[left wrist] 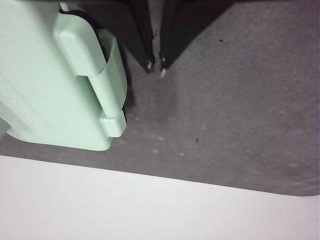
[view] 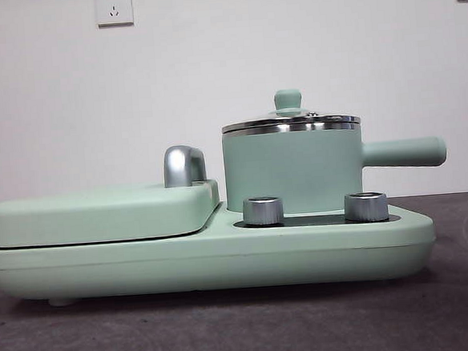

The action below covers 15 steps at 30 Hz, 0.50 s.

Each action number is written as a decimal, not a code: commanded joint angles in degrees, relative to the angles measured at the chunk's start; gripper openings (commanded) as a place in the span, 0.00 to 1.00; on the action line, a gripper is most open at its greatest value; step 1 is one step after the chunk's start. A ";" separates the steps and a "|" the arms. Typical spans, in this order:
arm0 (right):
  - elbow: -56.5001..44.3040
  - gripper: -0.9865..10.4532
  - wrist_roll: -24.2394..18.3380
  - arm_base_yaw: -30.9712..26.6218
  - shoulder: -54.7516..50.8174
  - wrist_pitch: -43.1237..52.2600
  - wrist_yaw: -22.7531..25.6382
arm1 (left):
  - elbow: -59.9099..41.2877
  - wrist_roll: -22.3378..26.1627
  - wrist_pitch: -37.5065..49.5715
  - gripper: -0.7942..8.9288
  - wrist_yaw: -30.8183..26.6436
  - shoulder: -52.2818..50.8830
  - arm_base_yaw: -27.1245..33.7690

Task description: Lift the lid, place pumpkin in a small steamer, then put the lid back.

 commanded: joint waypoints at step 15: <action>-0.22 0.10 0.55 -0.55 0.00 0.63 0.26 | -1.14 -0.07 0.57 0.10 -0.09 -0.11 0.13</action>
